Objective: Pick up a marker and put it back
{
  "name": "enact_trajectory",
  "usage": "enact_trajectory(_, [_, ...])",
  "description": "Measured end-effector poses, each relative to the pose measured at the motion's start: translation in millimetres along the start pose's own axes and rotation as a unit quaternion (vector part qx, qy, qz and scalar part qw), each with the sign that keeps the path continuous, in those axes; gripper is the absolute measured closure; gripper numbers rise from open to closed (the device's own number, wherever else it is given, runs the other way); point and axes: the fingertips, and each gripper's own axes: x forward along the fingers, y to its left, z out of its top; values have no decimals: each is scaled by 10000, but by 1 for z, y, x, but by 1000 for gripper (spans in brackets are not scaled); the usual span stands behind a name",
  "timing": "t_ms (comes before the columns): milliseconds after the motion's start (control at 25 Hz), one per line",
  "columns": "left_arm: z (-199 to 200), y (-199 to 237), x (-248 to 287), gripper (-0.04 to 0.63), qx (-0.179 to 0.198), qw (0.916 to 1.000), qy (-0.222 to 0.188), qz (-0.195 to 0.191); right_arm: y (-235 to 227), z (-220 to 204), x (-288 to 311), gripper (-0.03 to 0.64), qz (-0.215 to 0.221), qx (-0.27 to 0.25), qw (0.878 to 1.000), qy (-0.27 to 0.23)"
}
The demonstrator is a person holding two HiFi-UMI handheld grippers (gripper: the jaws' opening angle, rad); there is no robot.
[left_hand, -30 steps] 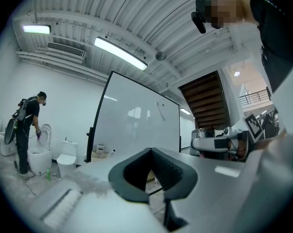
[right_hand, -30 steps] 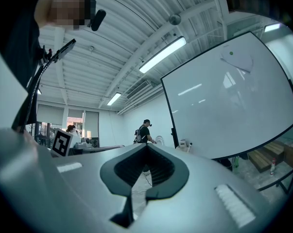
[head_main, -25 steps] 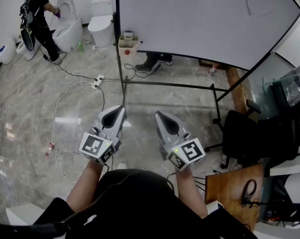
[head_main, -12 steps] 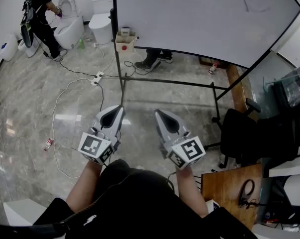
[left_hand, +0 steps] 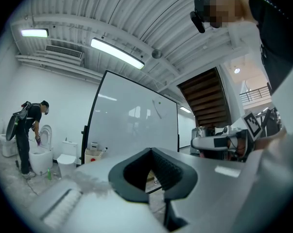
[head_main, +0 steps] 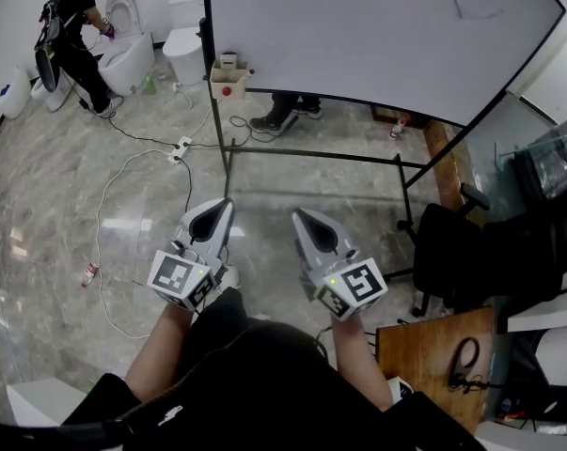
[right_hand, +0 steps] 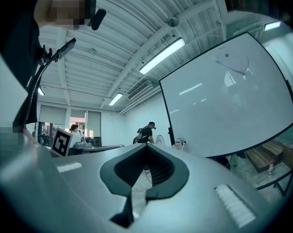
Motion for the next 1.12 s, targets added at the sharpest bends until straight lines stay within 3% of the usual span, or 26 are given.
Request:
enact_trajectory(600, [-5,50,54,592,-44,9997,-29,-218,-38,1,57,607,-99,-144,9998,27])
enact_trajectory(1120, [10,143,121,592,-65,9993,-52,-353,-77,12,161,607,-188,-231,9995,74])
